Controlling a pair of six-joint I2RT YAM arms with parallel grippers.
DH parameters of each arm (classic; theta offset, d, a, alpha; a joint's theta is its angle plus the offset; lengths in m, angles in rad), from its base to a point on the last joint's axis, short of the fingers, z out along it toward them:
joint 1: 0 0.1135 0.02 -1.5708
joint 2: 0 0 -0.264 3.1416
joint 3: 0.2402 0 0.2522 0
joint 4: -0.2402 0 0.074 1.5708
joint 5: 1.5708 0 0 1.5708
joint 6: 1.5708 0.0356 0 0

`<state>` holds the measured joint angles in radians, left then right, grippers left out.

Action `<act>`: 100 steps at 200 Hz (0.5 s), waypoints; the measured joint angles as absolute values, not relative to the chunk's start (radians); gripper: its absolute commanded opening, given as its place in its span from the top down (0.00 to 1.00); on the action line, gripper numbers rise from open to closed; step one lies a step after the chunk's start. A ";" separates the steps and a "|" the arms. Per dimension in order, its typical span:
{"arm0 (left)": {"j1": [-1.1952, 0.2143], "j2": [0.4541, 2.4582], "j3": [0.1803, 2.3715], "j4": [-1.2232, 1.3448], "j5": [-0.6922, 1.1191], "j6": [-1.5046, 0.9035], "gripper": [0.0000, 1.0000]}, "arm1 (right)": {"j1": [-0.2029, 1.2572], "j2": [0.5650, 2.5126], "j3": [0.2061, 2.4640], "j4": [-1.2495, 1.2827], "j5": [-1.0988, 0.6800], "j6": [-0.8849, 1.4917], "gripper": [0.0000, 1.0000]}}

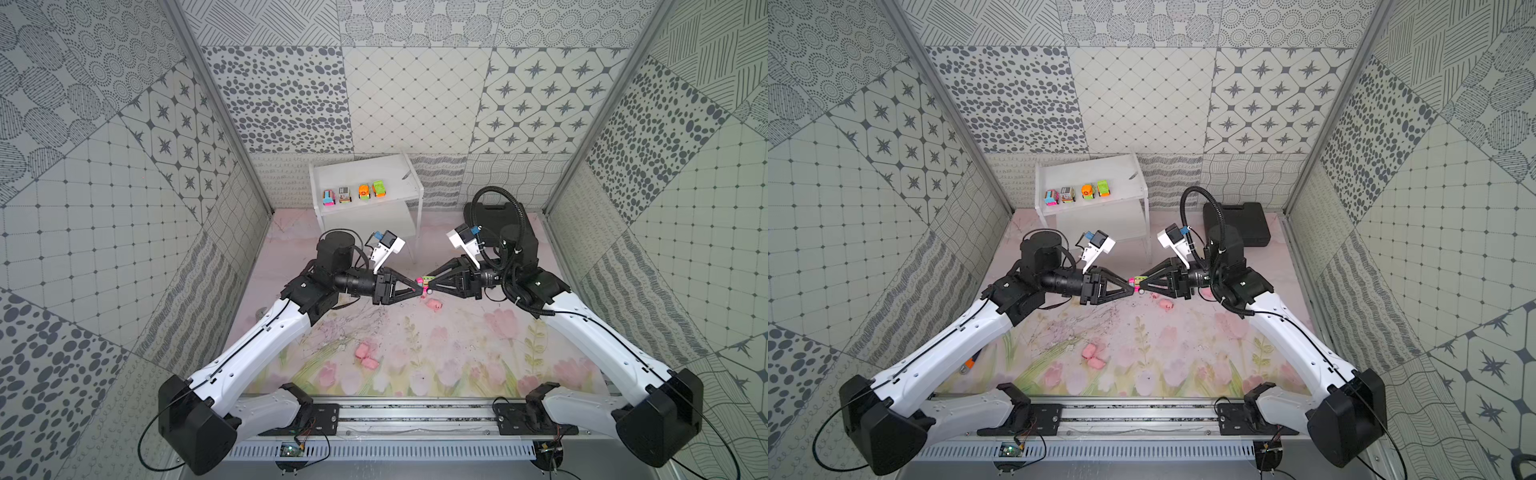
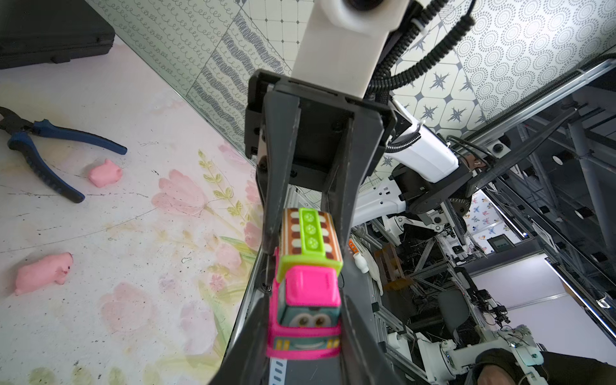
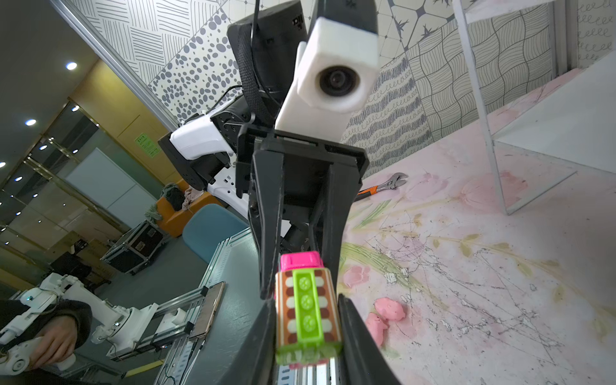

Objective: Organize plastic toys on shelves
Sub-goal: Pick up the plastic toy at the center of the board.

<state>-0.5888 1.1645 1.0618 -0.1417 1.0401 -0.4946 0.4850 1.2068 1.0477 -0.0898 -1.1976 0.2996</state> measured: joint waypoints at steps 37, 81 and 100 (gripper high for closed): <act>-0.582 1.158 1.064 -0.148 1.023 -0.489 0.35 | 0.482 1.206 1.048 -0.061 -1.190 0.323 0.73; -0.515 1.028 0.996 -0.125 0.902 -0.485 0.11 | 0.458 1.189 1.048 -0.010 -1.123 0.351 0.73; -0.489 0.907 0.897 -0.091 0.766 -0.490 0.06 | 0.454 1.180 1.055 0.012 -1.055 0.353 0.73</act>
